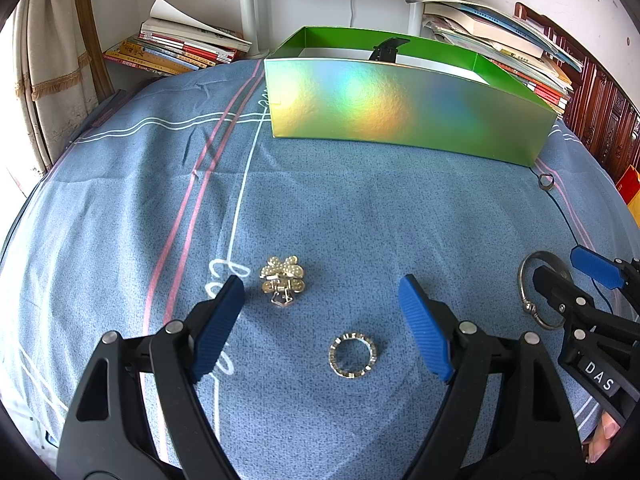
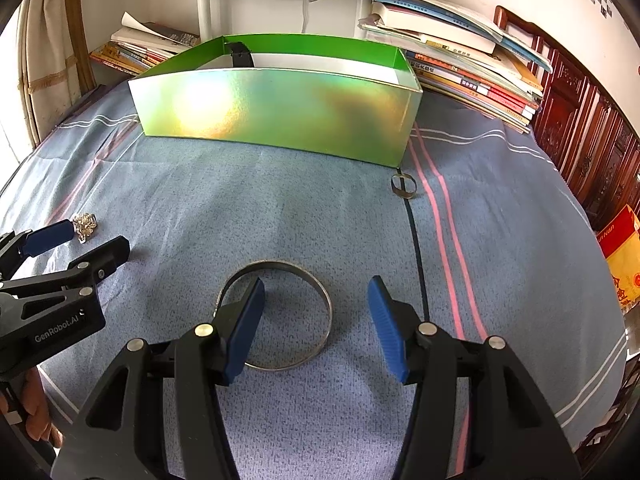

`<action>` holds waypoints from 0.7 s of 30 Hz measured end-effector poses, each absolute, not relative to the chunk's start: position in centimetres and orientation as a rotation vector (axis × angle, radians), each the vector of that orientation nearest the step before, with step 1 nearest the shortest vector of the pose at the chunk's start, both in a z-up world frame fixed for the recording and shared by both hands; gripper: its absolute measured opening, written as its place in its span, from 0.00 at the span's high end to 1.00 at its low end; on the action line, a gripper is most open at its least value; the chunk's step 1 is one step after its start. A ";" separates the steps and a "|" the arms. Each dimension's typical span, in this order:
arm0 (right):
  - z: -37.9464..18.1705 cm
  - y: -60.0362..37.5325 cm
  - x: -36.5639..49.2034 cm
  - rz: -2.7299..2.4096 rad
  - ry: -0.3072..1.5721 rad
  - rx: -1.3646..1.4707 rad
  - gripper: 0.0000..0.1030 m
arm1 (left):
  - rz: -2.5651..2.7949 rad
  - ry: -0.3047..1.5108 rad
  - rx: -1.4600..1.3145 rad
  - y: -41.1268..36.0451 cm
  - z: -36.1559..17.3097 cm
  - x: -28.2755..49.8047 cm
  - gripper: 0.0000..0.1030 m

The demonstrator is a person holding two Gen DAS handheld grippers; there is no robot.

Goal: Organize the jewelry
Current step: 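Lower the right tool around the silver bangle while the left tool aligns over the gold flower charm, then grasp the silver bangle with the right tool while the left tool grasps the gold flower charm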

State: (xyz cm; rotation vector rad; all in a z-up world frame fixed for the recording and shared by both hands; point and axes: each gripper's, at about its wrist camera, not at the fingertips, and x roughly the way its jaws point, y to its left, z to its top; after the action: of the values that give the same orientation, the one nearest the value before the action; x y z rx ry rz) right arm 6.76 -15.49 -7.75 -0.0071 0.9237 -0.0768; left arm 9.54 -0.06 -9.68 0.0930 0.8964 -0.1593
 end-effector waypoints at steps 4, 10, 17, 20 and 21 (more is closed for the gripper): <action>-7.8 -15.5 6.7 -0.077 0.924 -0.006 0.47 | -0.159 0.897 0.093 -0.1 -9.7 9.5 0.23; -7.8 -15.5 6.7 -0.075 0.925 -0.008 0.47 | -0.159 0.897 0.094 -0.1 -9.7 9.5 0.22; -7.9 -15.5 6.7 -0.075 0.924 -0.015 0.47 | -0.158 0.899 0.093 -0.2 -9.7 9.5 0.22; -7.8 -15.4 6.8 -0.063 0.924 -0.012 0.51 | -0.157 0.898 0.093 -0.2 -9.7 9.5 0.22; -7.8 -15.3 6.7 -0.044 0.925 -0.006 0.62 | -0.159 0.897 0.094 -0.2 -9.7 9.5 0.23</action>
State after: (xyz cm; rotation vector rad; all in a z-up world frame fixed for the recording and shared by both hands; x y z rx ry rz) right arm 6.74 -15.33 -7.81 -0.0062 0.9252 -0.0436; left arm 9.49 -0.20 -9.66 0.0939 0.8969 -0.1589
